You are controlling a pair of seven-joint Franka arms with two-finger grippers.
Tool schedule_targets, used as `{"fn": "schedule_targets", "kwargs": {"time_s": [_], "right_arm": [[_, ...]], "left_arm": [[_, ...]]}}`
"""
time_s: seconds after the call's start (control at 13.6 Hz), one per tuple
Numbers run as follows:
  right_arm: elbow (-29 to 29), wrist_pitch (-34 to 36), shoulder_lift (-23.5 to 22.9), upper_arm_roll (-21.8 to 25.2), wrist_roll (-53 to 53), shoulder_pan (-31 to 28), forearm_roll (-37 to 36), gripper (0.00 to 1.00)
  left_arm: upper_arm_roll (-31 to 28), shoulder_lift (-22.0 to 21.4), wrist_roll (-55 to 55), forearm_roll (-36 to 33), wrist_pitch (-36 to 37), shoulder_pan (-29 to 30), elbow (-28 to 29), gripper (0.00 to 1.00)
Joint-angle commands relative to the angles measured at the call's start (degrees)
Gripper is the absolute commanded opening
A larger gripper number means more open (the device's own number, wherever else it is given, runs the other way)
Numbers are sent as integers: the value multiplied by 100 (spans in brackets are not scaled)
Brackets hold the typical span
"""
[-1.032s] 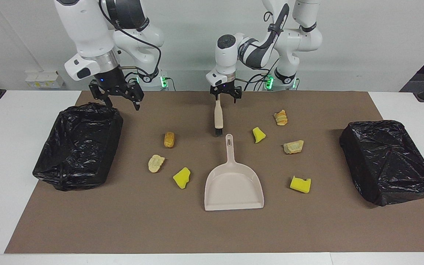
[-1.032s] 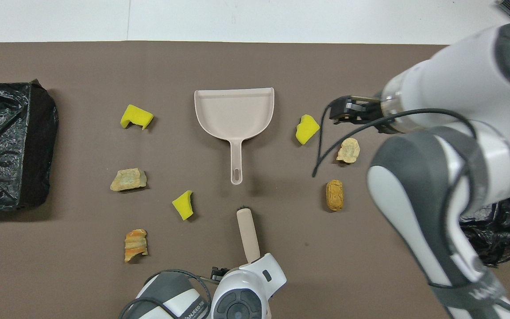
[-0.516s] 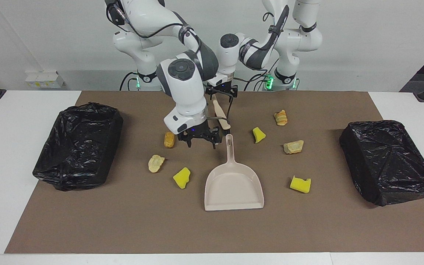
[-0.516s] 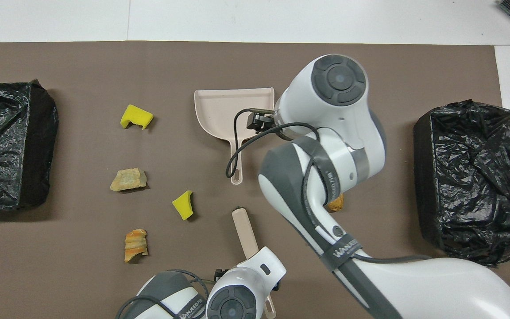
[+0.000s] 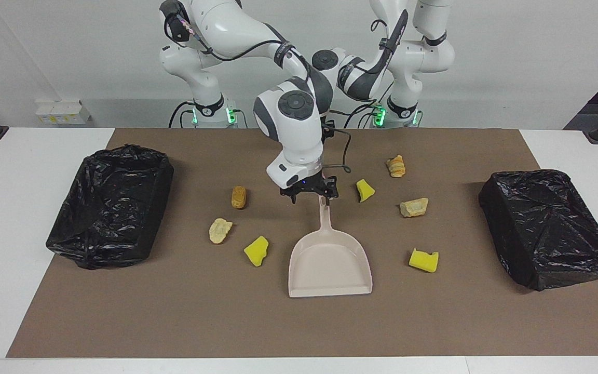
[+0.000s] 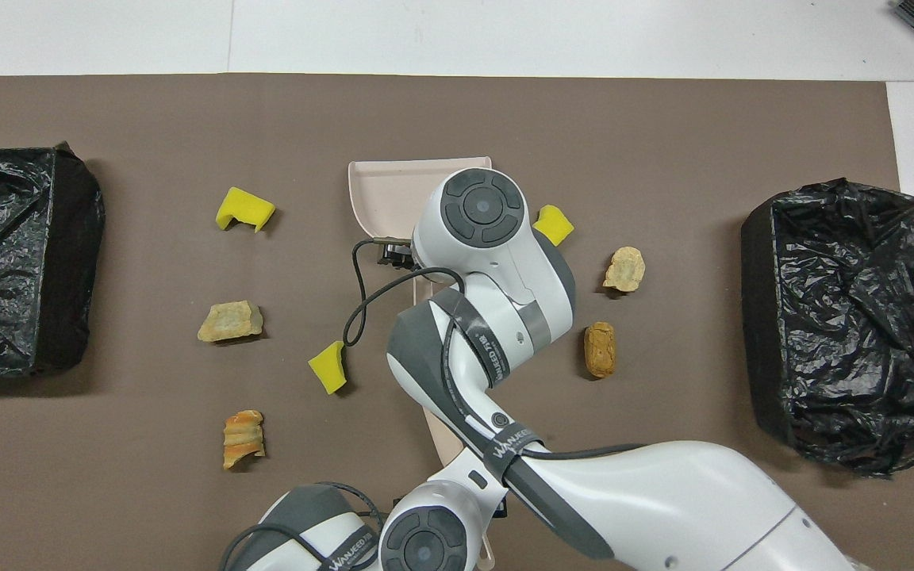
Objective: Sweep and dump trash in bin
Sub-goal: 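Reach the right gripper to the beige dustpan handle and grasp it, then lift the dustpan with the right gripper while the left gripper grasps the brush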
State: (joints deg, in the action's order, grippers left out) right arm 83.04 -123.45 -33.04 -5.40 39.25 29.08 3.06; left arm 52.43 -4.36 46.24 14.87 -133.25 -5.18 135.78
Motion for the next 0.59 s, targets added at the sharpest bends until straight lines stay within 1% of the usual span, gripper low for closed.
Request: {"fn": "schedule_targets", "kwargs": {"time_s": [0.0, 0.15, 0.22, 0.37, 0.44, 0.52], "right_arm": [[142, -250, -53, -13, -398, -16, 36, 100], [204, -224, -45, -13, -383, 9, 63, 100], [265, -198, -10, -13, -330, 36, 63, 100], [257, -127, 8, -13, -321, 71, 63, 100], [257, -127, -1, -13, -321, 62, 63, 91], [248, -136, 8, -13, -347, 54, 89, 66]], "left_arm": [[13, 5, -26, 95, 53, -27, -25, 0], [4, 14, -158, 77, 71, 17, -34, 0], [-5, -21, -403, 68, 149, 52, -42, 0], [-162, -152, -982, 7, 718, 105, -130, 0], [-468, -310, -1394, -2, 1130, 105, -200, 0], [-827, -520, -1938, -2, 1482, 96, -227, 0]]}}
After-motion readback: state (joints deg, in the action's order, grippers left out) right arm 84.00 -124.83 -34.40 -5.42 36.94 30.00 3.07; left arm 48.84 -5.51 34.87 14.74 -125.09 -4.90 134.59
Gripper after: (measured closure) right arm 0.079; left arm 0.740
